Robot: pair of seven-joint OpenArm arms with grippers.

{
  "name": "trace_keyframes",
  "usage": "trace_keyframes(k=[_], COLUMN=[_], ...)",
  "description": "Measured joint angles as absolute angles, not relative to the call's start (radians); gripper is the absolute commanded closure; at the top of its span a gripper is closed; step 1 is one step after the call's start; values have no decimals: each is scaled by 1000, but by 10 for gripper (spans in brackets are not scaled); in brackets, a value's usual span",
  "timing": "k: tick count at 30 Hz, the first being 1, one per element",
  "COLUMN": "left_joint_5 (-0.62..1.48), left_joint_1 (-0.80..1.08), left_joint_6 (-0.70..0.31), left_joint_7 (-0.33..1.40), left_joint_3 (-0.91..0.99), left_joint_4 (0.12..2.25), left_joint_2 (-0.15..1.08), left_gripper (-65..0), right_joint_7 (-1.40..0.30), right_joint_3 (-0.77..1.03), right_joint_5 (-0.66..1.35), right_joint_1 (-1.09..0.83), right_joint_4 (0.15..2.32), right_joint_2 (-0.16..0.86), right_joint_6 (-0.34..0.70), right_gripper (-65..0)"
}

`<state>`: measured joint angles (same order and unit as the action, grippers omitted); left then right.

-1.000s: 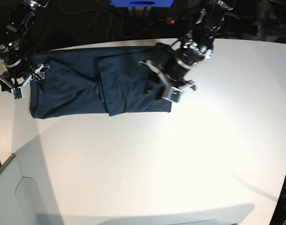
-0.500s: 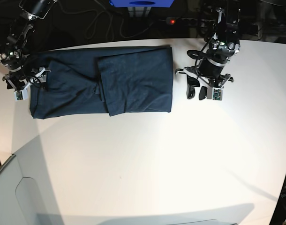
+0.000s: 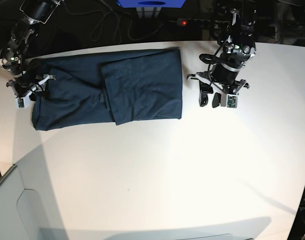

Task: Fold the T-shirt properly
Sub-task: 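Lift the other strip end with the right gripper and fold it over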

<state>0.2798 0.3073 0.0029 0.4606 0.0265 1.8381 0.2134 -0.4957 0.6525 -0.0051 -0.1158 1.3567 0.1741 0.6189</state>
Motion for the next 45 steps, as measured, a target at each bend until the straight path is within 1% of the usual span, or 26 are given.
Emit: trace_keyframes(k=[2,3,5,10,12,17,20,24,30,33,41,45], left_joint_5=[280,280,280,280,280,280,281,281,279,280,280,280], left_joint_1=[308,308,308,310,310,310,310,304,294,293,296,296], left_joint_6=[3,3,3,-1,3,0,0,-1,2,2,0,0], left_joint_7=[461,461,461,458,457,459,457,453,450,450,448,453], left_joint_3=[27,27,27,25,32,21,9,8,-4,-23,-26,-26], left_joint_4=[1838,1838,1838,1780,1757,1720,1715,1700,1665,1662,1662,1664], left_joint_2=[213,213,213,210,182,157,149,136,136,143,139,139], left_gripper=[-226,-226,-226,-226,-226,-226,-226,-226,-226,-226,-226,-226], right_joint_7=[-493,-488,-488,-503,-533,-573,-560,-570,-564,-567,-570,-554], right_joint_3=[626,618,613,603,600,599,598,554,345,218,-107,-202], right_joint_5=[2,1,1,-10,-29,-53,-48,-57,-50,-52,-59,-50], right_joint_1=[-117,-117,-117,-135,-145,-186,-197,-242,-323,-336,-301,-252], right_joint_4=[1357,1358,1358,1400,1440,1574,1678,1811,1983,2025,2020,1937], right_joint_2=[173,172,171,166,159,131,104,76,71,72,81,78], right_joint_6=[619,618,617,619,620,623,623,624,628,630,630,628], right_gripper=[-24,0,-8,0,0,0,0,0,0,0,0,0])
